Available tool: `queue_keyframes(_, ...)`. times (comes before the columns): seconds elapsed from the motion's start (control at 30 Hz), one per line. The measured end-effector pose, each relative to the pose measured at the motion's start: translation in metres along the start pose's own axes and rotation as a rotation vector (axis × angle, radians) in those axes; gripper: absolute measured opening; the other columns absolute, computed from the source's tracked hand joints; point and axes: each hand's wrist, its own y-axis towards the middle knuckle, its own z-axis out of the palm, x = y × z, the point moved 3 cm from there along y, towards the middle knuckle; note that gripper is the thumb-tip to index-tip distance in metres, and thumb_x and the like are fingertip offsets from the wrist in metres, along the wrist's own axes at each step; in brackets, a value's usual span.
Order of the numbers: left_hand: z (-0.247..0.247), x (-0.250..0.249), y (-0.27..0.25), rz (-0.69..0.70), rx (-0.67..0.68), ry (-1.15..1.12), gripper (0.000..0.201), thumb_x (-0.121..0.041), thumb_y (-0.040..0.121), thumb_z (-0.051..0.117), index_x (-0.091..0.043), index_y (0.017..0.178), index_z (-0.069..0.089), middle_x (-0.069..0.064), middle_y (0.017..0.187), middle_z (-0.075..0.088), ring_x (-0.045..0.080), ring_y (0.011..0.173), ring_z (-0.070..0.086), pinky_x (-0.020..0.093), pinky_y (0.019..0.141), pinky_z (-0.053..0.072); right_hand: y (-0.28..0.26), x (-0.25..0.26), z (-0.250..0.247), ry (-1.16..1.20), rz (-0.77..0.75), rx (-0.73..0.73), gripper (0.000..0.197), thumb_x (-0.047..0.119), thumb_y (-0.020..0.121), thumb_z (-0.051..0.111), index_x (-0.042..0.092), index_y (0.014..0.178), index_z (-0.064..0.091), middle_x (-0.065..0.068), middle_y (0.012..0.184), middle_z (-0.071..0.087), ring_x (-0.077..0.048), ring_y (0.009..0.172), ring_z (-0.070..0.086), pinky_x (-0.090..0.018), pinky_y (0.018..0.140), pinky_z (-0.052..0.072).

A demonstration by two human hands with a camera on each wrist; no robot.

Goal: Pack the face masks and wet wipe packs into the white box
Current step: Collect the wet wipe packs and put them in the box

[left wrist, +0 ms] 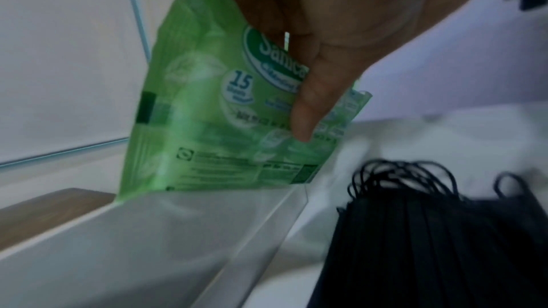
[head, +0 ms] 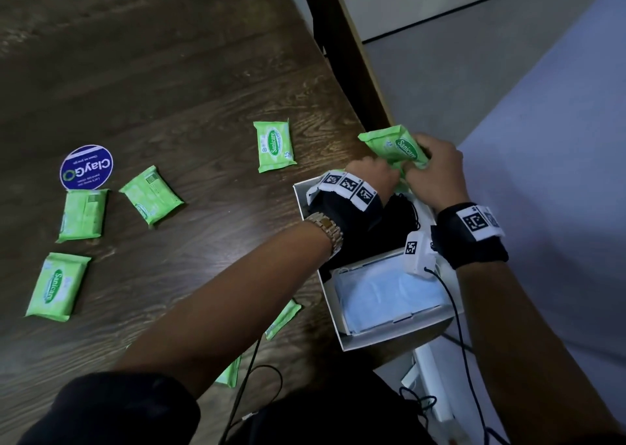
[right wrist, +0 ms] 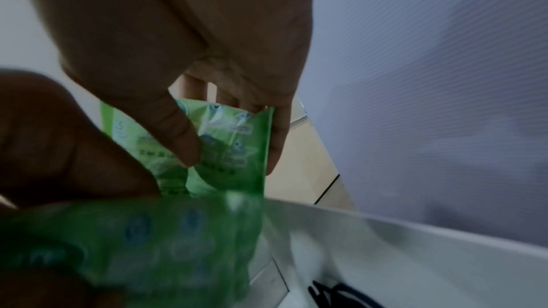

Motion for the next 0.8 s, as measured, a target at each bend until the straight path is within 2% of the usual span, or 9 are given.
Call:
queue_keyframes(0.07, 0.002, -0.005, -0.006, 0.003, -0.030, 0.040, 0.024, -0.024, 0.087, 0.061, -0.015, 0.108, 0.069, 0.008, 0.107, 0.065, 0.027, 0.101, 0.062, 0.030, 0.071, 0.049, 0.001, 0.000, 0.003, 0.009, -0.026, 0.016, 0.045, 0.000, 0.074, 0.063, 0.020, 0.113, 0.072, 0.000, 0.102, 0.075, -0.019, 0.096, 0.068, -0.037, 0.090, 0.055)
queue_keyframes(0.1, 0.005, -0.006, -0.008, 0.003, -0.061, 0.045, 0.027, -0.026, 0.084, 0.065, -0.014, 0.108, 0.070, 0.009, 0.103, 0.066, 0.028, 0.098, 0.063, 0.029, 0.069, 0.050, 0.001, 0.000, 0.005, 0.011, -0.044, 0.025, 0.046, -0.001, 0.074, 0.062, 0.021, 0.114, 0.072, 0.001, 0.104, 0.075, -0.018, 0.098, 0.068, -0.037, 0.092, 0.055)
queue_keyframes(0.2, 0.029, -0.019, -0.004, 0.065, -0.042, -0.015, 0.037, -0.016, 0.092, 0.050, -0.006, 0.127, 0.055, 0.015, 0.123, 0.055, 0.033, 0.115, 0.052, 0.039, 0.084, 0.049, 0.001, 0.003, 0.008, 0.022, -0.087, 0.046, 0.049, -0.001, 0.074, 0.061, 0.021, 0.116, 0.071, 0.003, 0.104, 0.075, -0.014, 0.097, 0.069, -0.034, 0.092, 0.055)
queue_keyframes(0.33, 0.042, -0.008, 0.000, -0.063, -0.048, -0.079, 0.035, -0.013, 0.096, 0.039, -0.002, 0.126, 0.055, 0.017, 0.126, 0.054, 0.036, 0.119, 0.049, 0.043, 0.088, 0.047, 0.000, 0.009, 0.011, -0.003, -0.144, 0.149, 0.047, -0.001, 0.076, 0.064, 0.021, 0.117, 0.072, 0.005, 0.103, 0.074, -0.012, 0.096, 0.068, -0.027, 0.091, 0.054)
queue_keyframes(0.4, 0.045, 0.002, 0.002, -0.129, 0.006, -0.118, 0.035, -0.014, 0.096, 0.040, -0.004, 0.128, 0.052, 0.018, 0.129, 0.053, 0.037, 0.122, 0.047, 0.044, 0.092, 0.045, -0.002, 0.013, 0.015, -0.038, -0.197, 0.209, 0.048, -0.003, 0.076, 0.064, 0.020, 0.118, 0.072, 0.003, 0.104, 0.074, -0.013, 0.097, 0.068, -0.025, 0.089, 0.053)
queue_keyframes(0.57, 0.057, 0.003, 0.001, -0.245, 0.125, -0.082, 0.039, -0.023, 0.101, 0.033, -0.012, 0.131, 0.054, 0.015, 0.135, 0.047, 0.036, 0.126, 0.042, 0.045, 0.101, 0.034, 0.004, 0.016, 0.014, -0.157, -0.249, 0.260, 0.051, -0.004, 0.073, 0.063, 0.024, 0.115, 0.074, 0.000, 0.106, 0.075, -0.020, 0.100, 0.068, -0.036, 0.092, 0.054)
queue_keyframes(0.67, 0.060, 0.012, -0.007, -0.227, 0.152, -0.058, 0.035, -0.027, 0.097, 0.039, -0.015, 0.123, 0.059, 0.015, 0.127, 0.051, 0.037, 0.120, 0.043, 0.046, 0.096, 0.040, 0.006, 0.022, 0.016, -0.214, -0.278, 0.321, 0.050, -0.008, 0.075, 0.067, 0.020, 0.116, 0.074, -0.003, 0.110, 0.074, -0.020, 0.102, 0.068, -0.028, 0.093, 0.051)
queue_keyframes(0.8, 0.042, 0.031, -0.024, -0.129, 0.117, -0.124, 0.032, -0.021, 0.084, 0.051, -0.012, 0.112, 0.061, 0.013, 0.100, 0.063, 0.034, 0.095, 0.061, 0.044, 0.079, 0.055, 0.009, 0.027, 0.012, -0.212, -0.272, 0.357, 0.045, -0.005, 0.077, 0.070, 0.022, 0.113, 0.075, -0.003, 0.102, 0.076, -0.014, 0.088, 0.066, -0.026, 0.083, 0.053)
